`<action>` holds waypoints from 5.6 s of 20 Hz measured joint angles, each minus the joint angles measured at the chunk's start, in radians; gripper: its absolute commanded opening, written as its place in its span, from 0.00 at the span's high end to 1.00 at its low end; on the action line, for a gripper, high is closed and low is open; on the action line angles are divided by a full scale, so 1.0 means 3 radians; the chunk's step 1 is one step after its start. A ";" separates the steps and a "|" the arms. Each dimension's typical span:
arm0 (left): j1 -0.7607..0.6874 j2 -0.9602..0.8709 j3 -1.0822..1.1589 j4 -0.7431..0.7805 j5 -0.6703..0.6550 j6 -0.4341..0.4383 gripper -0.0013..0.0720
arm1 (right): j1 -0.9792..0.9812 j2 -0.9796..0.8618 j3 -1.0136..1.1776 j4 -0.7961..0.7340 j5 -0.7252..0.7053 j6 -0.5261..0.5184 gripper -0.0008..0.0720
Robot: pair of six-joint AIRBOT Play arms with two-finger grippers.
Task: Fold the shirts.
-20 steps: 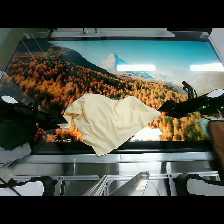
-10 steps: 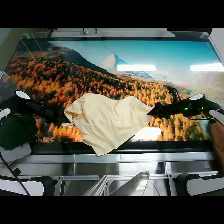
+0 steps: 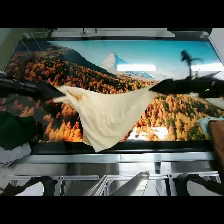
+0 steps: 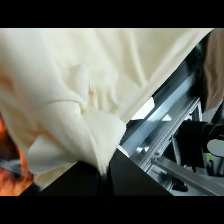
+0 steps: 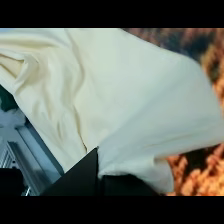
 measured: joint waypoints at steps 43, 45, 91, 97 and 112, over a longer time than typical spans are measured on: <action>-0.0432 -0.0596 -0.0385 0.0407 -0.0449 -0.0378 0.02 | -0.0773 -0.1918 0.1233 -0.1628 -0.0252 0.0637 0.11; -0.0515 -0.0226 -0.1076 0.0492 -0.0223 -0.0381 0.02 | -0.0760 -0.2045 0.1394 -0.1695 -0.0158 0.0546 0.11; -0.0167 -0.1429 0.0161 0.1465 0.0153 -0.0636 0.95 | -0.1110 -0.1049 -0.0549 -0.1106 0.0381 0.0586 0.96; 0.0120 -0.1301 0.0189 0.0252 -0.0429 -0.0355 0.95 | -0.0975 -0.0619 -0.1091 0.0057 0.0580 0.0051 0.96; 0.1307 0.1413 0.0201 -0.5698 -0.0132 -0.0004 0.95 | -0.1901 0.1882 0.1270 0.2515 -0.0214 -0.0014 0.96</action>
